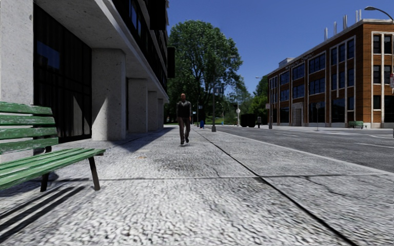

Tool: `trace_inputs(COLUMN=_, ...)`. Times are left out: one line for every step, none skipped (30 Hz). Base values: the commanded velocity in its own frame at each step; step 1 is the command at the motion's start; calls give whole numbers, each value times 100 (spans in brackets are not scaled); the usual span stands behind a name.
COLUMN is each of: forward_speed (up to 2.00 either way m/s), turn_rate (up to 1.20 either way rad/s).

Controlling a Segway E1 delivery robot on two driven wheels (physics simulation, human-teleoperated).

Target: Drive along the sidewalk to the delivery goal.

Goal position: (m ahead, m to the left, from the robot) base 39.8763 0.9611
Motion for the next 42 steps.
trace_inputs(forward_speed=200, turn_rate=29)
trace_inputs(forward_speed=200, turn_rate=25)
trace_inputs(forward_speed=200, turn_rate=11)
trace_inputs(forward_speed=200, turn_rate=0)
trace_inputs(forward_speed=200, turn_rate=0)
trace_inputs(forward_speed=200, turn_rate=0)
trace_inputs(forward_speed=200, turn_rate=0)
trace_inputs(forward_speed=200, turn_rate=0)
trace_inputs(forward_speed=200, turn_rate=0)
trace_inputs(forward_speed=198, turn_rate=0)
trace_inputs(forward_speed=188, turn_rate=0)
trace_inputs(forward_speed=188, turn_rate=0)
trace_inputs(forward_speed=176, turn_rate=0)
trace_inputs(forward_speed=166, turn_rate=0)
trace_inputs(forward_speed=164, turn_rate=0)
trace_inputs(forward_speed=161, turn_rate=0)
trace_inputs(forward_speed=143, turn_rate=0)
trace_inputs(forward_speed=131, turn_rate=0)
trace_inputs(forward_speed=131, turn_rate=0)
trace_inputs(forward_speed=128, turn_rate=15)
trace_inputs(forward_speed=127, turn_rate=24)
trace_inputs(forward_speed=126, turn_rate=27)
trace_inputs(forward_speed=126, turn_rate=38)
trace_inputs(forward_speed=126, turn_rate=53)
trace_inputs(forward_speed=126, turn_rate=58)
trace_inputs(forward_speed=135, turn_rate=60)
trace_inputs(forward_speed=135, turn_rate=60)
trace_inputs(forward_speed=151, turn_rate=60)
trace_inputs(forward_speed=163, turn_rate=60)
trace_inputs(forward_speed=170, turn_rate=60)
trace_inputs(forward_speed=173, turn_rate=61)
trace_inputs(forward_speed=173, turn_rate=64)
trace_inputs(forward_speed=174, turn_rate=66)
trace_inputs(forward_speed=175, turn_rate=66)
trace_inputs(forward_speed=175, turn_rate=66)
trace_inputs(forward_speed=175, turn_rate=63)
trace_inputs(forward_speed=175, turn_rate=39)
trace_inputs(forward_speed=175, turn_rate=25)
trace_inputs(forward_speed=176, turn_rate=28)
trace_inputs(forward_speed=187, turn_rate=41)
trace_inputs(forward_speed=200, turn_rate=46)
trace_inputs(forward_speed=200, turn_rate=46)
